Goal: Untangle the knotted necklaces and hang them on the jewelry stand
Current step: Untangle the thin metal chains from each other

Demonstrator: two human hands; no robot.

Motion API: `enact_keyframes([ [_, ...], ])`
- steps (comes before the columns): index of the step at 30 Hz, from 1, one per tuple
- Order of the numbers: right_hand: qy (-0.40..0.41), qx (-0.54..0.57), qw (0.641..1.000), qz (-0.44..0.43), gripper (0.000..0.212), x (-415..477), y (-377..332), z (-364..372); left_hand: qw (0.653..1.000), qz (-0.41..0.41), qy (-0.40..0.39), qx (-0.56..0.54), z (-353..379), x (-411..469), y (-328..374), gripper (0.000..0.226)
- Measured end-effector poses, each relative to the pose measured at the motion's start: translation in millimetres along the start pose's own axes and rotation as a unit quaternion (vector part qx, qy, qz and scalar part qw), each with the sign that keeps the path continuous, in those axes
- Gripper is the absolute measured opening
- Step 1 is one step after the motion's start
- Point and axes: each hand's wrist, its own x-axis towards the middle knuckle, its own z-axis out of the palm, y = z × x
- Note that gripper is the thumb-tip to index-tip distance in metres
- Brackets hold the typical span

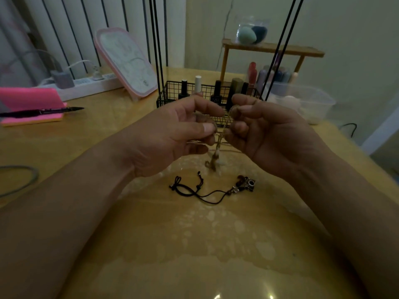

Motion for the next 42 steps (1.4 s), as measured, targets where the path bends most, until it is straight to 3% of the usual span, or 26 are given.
enact_keyframes([
  [8, -0.003, -0.021, 1.0, -0.017, 0.04, 1, -1, -1, 1.0, -0.002, 0.002, -0.022, -5, 2, -3, 0.027],
  [16, -0.022, -0.041, 0.998, -0.047, 0.041, 2, -1, -2, 0.988, -0.008, -0.003, 0.154, 6, -5, 1, 0.037],
  [24, -0.039, -0.1, 0.993, -0.053, 0.053, 1, 0, 0, 0.974, -0.013, 0.021, 0.225, 12, -3, 0, 0.021],
  [33, -0.037, -0.092, 0.994, -0.052, 0.046, 2, -3, -5, 0.964, 0.008, 0.067, 0.255, 8, -2, -2, 0.01],
  [38, -0.029, -0.084, 0.995, -0.044, 0.048, 3, -5, -8, 0.984, 0.003, 0.081, 0.156, 3, 1, -1, 0.014],
  [42, -0.034, -0.046, 0.998, -0.031, 0.052, 2, -3, -6, 0.997, 0.014, 0.07, 0.025, 5, 1, 2, 0.034],
])
